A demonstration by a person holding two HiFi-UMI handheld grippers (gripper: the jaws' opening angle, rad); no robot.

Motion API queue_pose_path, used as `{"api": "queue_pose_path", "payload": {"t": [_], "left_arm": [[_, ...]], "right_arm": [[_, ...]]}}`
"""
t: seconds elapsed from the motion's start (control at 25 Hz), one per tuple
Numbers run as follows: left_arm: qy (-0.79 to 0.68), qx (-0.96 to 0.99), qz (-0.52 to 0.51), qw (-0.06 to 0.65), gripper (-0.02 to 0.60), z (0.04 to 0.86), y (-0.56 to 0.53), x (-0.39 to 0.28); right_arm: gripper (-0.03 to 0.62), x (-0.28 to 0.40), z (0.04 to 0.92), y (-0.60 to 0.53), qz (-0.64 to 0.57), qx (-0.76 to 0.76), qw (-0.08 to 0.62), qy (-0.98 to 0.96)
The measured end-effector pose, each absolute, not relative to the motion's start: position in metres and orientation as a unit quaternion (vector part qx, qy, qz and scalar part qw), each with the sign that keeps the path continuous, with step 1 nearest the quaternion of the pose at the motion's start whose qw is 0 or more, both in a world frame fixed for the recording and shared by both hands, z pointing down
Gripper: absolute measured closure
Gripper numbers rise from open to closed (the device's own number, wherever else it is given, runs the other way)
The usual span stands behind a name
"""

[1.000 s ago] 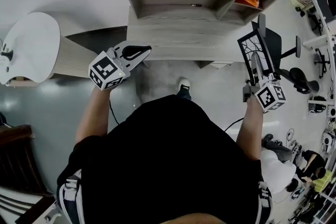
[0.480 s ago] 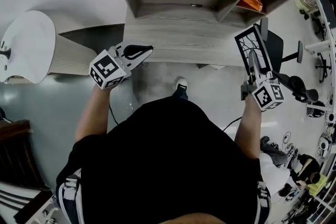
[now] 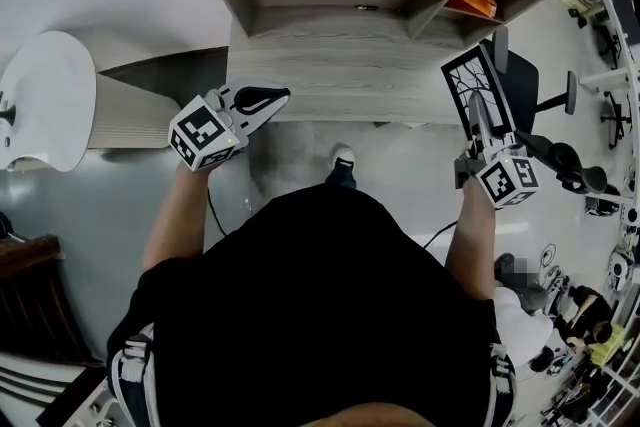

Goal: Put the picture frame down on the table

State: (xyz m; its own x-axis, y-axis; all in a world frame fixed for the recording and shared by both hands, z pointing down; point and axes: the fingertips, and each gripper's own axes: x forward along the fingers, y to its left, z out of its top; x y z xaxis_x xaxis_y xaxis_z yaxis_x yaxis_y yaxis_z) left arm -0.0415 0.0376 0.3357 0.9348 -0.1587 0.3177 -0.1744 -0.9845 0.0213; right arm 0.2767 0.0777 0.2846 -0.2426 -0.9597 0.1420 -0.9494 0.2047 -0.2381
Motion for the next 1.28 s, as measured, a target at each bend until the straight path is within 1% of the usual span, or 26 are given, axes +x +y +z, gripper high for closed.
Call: {"api": "queue_pose_path", "payload": {"t": [0.48,0.6,0.84,1.08,1.28], "left_arm": [[-0.104,0.98,0.17,0.026,0.565,0.329,-0.023,-0.007],[-0.11,0.977,0.182,0.025,0.565,0.333,-0.036,0.003],[-0.143,0.973,0.181,0.026,0.565,0.325,-0.063,0.011],[-0.163,0.966,0.199,0.02,0.565,0.328,-0.065,0.018],[-0.192,0.962,0.194,0.024,0.565,0.325,-0.073,0.016]], "right_arm": [[0.577,0.296,0.278,-0.002,-0.127,-0.587,0.028,0.799],[0.577,0.301,0.28,-0.022,-0.145,-0.573,0.039,0.806],[0.577,0.3,0.284,-0.053,-0.16,-0.536,0.039,0.828],[0.577,0.304,0.287,-0.075,-0.173,-0.511,0.039,0.841],[0.577,0.306,0.287,-0.091,-0.168,-0.492,0.031,0.853]]}}
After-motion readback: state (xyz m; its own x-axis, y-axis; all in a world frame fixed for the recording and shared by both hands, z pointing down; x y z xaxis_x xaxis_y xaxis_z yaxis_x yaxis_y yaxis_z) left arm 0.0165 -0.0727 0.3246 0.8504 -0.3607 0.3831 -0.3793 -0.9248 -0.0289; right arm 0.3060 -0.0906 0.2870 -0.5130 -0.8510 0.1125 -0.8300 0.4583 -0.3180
